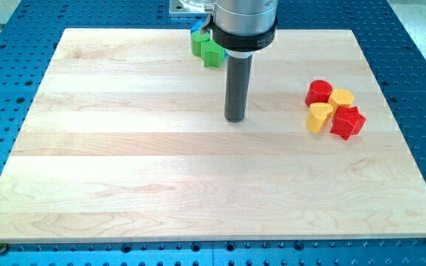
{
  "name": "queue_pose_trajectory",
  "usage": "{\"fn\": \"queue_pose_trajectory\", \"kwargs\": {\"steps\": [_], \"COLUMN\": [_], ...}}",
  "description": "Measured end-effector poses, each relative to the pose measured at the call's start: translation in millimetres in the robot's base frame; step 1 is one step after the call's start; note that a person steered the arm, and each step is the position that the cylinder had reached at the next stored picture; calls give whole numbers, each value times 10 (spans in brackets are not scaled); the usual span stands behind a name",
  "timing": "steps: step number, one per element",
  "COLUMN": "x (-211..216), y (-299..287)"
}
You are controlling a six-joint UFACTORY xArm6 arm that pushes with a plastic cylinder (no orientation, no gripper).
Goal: Place your hand to the left of the red circle
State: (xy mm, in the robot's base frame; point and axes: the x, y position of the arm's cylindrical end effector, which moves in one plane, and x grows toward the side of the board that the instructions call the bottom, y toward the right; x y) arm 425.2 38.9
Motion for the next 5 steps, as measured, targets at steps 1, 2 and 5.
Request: {"fn": "queue_pose_trajectory", "kwargs": {"steps": [1,2,5], "x": [1,-44,-170], "y": [0,8,534]}}
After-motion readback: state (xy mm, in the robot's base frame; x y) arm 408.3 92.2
